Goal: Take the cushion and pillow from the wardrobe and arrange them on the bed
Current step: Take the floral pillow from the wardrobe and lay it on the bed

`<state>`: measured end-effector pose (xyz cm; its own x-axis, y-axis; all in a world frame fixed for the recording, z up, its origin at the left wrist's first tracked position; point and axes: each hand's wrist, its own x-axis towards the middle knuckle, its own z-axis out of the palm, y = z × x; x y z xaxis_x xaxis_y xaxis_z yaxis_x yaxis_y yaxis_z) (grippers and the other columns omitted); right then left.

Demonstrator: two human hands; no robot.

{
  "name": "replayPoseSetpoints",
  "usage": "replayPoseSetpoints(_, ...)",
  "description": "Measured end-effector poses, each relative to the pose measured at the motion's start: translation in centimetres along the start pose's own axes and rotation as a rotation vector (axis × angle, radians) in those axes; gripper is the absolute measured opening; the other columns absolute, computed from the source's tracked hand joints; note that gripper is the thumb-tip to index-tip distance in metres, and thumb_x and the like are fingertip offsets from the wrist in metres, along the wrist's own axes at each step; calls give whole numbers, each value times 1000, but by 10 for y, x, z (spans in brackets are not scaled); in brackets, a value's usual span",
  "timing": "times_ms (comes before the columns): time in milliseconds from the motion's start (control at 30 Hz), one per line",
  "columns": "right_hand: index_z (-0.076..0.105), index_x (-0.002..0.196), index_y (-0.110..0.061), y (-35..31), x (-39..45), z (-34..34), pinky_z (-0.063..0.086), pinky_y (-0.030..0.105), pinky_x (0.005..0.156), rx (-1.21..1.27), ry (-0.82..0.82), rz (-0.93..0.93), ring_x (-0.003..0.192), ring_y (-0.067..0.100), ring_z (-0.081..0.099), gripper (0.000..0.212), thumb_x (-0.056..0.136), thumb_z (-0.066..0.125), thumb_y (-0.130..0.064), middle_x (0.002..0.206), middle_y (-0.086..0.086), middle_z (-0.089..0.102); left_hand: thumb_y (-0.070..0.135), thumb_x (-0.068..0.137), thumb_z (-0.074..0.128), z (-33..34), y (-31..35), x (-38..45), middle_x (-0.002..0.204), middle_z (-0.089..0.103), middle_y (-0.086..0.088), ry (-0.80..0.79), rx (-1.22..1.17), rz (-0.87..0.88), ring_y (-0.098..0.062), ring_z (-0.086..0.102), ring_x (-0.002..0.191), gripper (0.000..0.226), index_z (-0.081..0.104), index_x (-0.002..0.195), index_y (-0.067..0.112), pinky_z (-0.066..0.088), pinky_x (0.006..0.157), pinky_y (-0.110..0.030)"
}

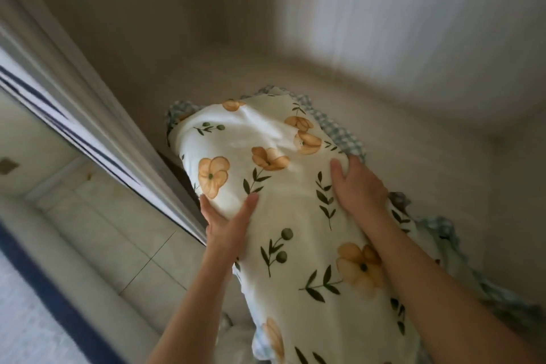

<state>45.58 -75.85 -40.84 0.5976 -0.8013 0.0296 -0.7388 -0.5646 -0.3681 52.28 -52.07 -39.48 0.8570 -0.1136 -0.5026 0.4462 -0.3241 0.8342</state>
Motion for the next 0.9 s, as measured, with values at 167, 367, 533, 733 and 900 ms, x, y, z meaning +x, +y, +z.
replayPoseSetpoints(167,43,131,-14,0,-16,-5,46,54,91,23,-33,33,105,38,57,70,91,16,-64,126,14,57,66,54,71,1,5,-27,138,50,-5,77,5,112,-33,55,119,112,16,150,46,49,98,-57)
replayPoseSetpoints(367,41,138,-14,-4,-35,-22,40,57,99,220,-70,246,117,39,51,72,90,24,-65,134,15,52,57,59,71,-12,25,-40,136,54,4,77,40,325,-19,61,113,99,21,144,56,54,95,-45)
replayPoseSetpoints(533,38,137,-14,-17,-59,-53,41,58,98,508,-8,261,118,39,49,76,86,29,-70,133,17,50,48,65,75,-41,32,-64,141,52,12,122,12,579,-15,55,125,93,25,142,58,49,103,-47)
replayPoseSetpoints(733,39,137,-14,-53,-97,-81,38,49,101,798,84,94,123,36,44,72,89,35,-68,135,16,46,34,68,77,-92,39,-100,144,54,12,245,-52,845,-12,53,131,93,31,147,49,47,106,-48)
replayPoseSetpoints(900,37,138,-12,-94,-137,-85,36,46,102,908,32,-55,126,32,41,71,90,40,-64,136,14,43,33,73,78,-144,24,-130,145,53,6,337,-108,924,-21,54,131,90,31,149,48,47,103,-53)
